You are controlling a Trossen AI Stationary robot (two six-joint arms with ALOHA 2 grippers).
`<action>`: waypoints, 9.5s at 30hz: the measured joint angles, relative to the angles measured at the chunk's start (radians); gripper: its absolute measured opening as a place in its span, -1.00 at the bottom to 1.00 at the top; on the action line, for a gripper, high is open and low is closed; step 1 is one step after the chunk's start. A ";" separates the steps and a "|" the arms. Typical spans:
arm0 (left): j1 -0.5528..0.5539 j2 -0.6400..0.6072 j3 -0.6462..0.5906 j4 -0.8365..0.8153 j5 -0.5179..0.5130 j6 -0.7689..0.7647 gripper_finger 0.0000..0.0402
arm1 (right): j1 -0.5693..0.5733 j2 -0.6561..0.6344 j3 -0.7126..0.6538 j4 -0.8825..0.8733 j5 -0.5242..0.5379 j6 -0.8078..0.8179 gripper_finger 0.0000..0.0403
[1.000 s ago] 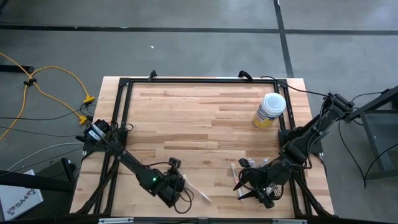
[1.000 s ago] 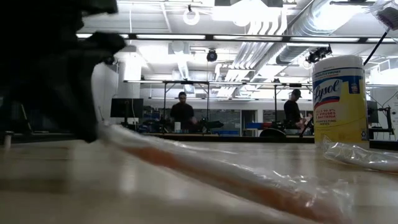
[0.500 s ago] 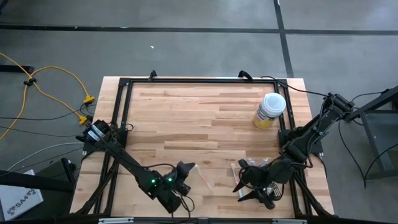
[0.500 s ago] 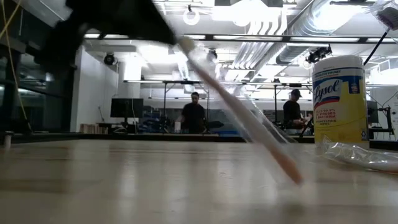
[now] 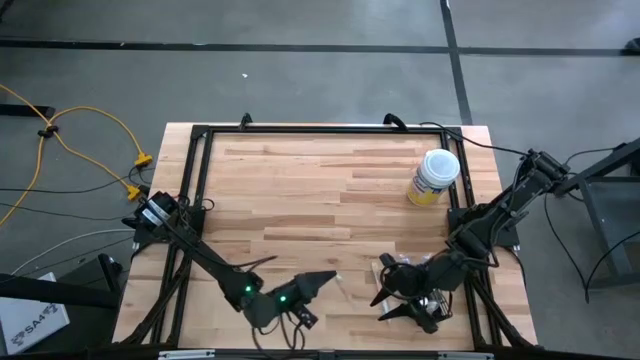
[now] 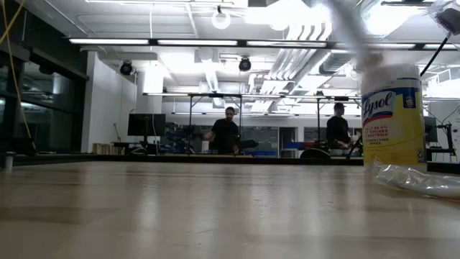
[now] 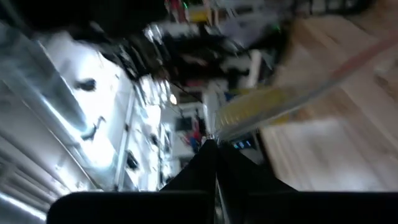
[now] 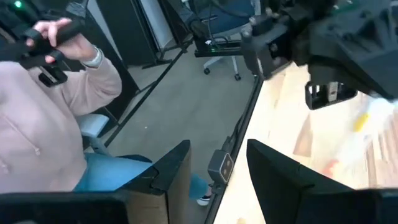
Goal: Pick & Place toothbrushing station
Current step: Put the orange toothbrush into the mesh organizer
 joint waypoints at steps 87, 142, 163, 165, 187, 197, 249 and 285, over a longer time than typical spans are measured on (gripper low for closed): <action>0.207 0.002 0.000 0.277 0.976 0.033 -1.00 | -0.138 0.100 0.001 0.108 -0.267 -0.143 -0.94; 0.179 0.001 0.000 0.280 0.857 -0.158 -0.46 | 0.144 -0.194 0.001 -0.333 0.356 -0.035 -0.97; 0.168 0.001 0.000 0.276 0.857 -0.209 -0.46 | 0.396 -0.230 0.001 -0.653 0.604 0.309 -0.97; 0.168 0.001 0.000 0.276 0.857 -0.215 -0.46 | 0.422 -0.230 0.001 -0.700 0.628 0.354 -0.97; 0.168 0.001 0.000 0.282 0.857 -0.217 -0.46 | 0.645 -0.232 0.001 -0.859 0.709 0.575 -0.97; 0.168 0.001 0.000 0.289 0.857 -0.218 -0.46 | 0.657 -0.212 0.001 -0.858 0.735 0.579 -0.97; 0.168 0.001 0.000 0.289 0.858 -0.218 -0.46 | 0.629 -0.051 0.001 -0.799 0.692 0.724 -0.69; 0.168 0.001 0.000 0.288 0.858 -0.218 -0.46 | 0.467 -0.051 0.001 -0.773 0.342 0.775 -0.24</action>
